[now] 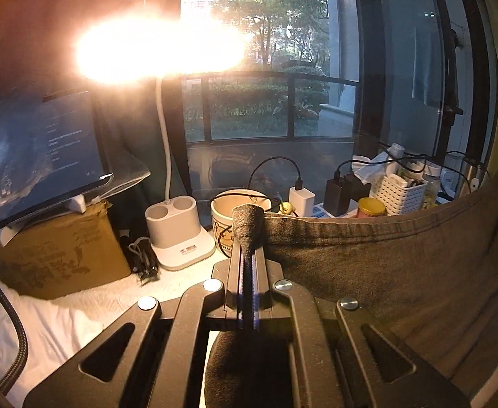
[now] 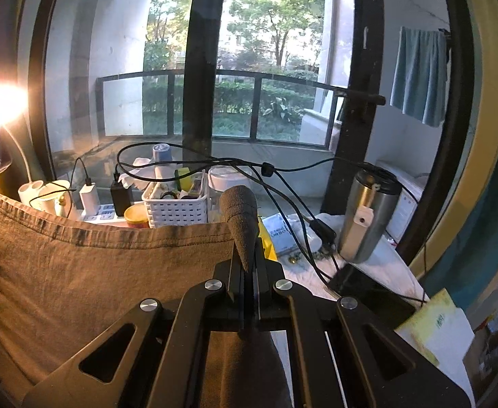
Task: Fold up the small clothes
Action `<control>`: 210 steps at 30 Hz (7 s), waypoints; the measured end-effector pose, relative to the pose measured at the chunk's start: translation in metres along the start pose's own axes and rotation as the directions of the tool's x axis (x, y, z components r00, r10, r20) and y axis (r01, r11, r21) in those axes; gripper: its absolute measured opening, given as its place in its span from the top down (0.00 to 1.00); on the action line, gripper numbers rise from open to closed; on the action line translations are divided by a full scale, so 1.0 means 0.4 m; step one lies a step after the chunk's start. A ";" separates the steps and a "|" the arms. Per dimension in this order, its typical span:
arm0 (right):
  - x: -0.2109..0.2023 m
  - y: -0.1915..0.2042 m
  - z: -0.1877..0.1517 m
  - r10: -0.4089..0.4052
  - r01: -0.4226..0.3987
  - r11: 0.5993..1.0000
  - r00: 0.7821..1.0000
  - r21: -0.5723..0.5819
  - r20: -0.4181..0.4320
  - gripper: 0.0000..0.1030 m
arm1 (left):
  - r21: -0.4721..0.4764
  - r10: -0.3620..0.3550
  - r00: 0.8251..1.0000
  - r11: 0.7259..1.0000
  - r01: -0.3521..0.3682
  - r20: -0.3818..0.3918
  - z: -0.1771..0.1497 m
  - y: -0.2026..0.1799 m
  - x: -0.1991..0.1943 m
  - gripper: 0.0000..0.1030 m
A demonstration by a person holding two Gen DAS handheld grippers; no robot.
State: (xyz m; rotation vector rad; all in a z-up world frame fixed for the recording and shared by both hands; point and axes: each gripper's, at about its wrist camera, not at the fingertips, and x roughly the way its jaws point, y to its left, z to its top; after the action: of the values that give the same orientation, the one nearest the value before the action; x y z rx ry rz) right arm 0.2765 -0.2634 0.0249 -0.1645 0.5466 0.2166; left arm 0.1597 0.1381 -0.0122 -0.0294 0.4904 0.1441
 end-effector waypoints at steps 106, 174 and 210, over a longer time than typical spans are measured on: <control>-0.165 -0.104 -0.446 0.101 -0.012 0.961 0.946 0.276 -0.309 0.55 | -0.294 -0.138 0.901 0.956 0.012 -0.412 -0.427 0.038 -0.194 0.49; -0.346 -0.167 -0.551 -0.021 0.101 0.969 0.944 0.226 -0.330 0.73 | -0.098 -0.157 0.876 0.987 0.125 -0.456 -0.411 -0.115 -0.210 0.54; 0.092 -0.220 -0.322 0.107 -0.001 0.967 0.908 0.256 -0.404 0.64 | -0.077 -0.101 0.884 0.994 0.074 -0.456 -0.324 -0.069 0.028 0.59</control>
State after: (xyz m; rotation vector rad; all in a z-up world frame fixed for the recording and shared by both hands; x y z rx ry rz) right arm 0.2652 -0.3697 -0.0944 0.0555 0.9999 0.1646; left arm 0.1129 0.1040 -0.1321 -0.1454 0.9604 0.0608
